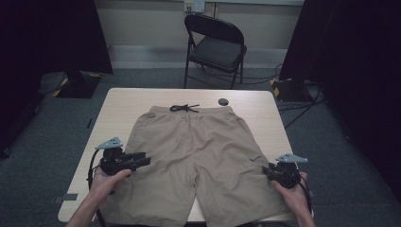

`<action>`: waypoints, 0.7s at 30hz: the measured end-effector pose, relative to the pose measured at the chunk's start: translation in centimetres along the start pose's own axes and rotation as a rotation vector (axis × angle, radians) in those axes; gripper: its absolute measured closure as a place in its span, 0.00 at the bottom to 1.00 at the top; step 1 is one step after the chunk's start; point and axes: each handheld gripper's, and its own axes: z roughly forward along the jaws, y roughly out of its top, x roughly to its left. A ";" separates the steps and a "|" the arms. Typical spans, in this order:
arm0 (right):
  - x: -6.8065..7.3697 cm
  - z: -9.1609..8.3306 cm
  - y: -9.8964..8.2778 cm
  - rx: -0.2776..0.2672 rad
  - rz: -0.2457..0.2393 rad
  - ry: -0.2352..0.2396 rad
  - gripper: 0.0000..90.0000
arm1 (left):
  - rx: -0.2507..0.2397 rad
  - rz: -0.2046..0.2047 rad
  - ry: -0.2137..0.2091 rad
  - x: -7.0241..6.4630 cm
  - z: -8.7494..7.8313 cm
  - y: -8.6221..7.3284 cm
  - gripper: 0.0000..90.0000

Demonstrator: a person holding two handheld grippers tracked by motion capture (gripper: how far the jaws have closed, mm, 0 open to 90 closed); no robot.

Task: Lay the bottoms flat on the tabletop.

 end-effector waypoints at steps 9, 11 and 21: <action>0.8 -0.5 2.4 -0.071 0.040 0.031 0.47 | 0.019 -0.010 0.096 4.3 -1.8 1.8 0.61; 1.8 0.3 3.6 -0.074 0.030 0.048 0.42 | 0.048 -0.036 0.116 5.5 -0.5 1.3 0.61; 4.8 5.7 6.8 -0.040 -0.015 0.059 0.25 | 0.163 -0.041 0.227 7.3 4.8 -0.4 0.53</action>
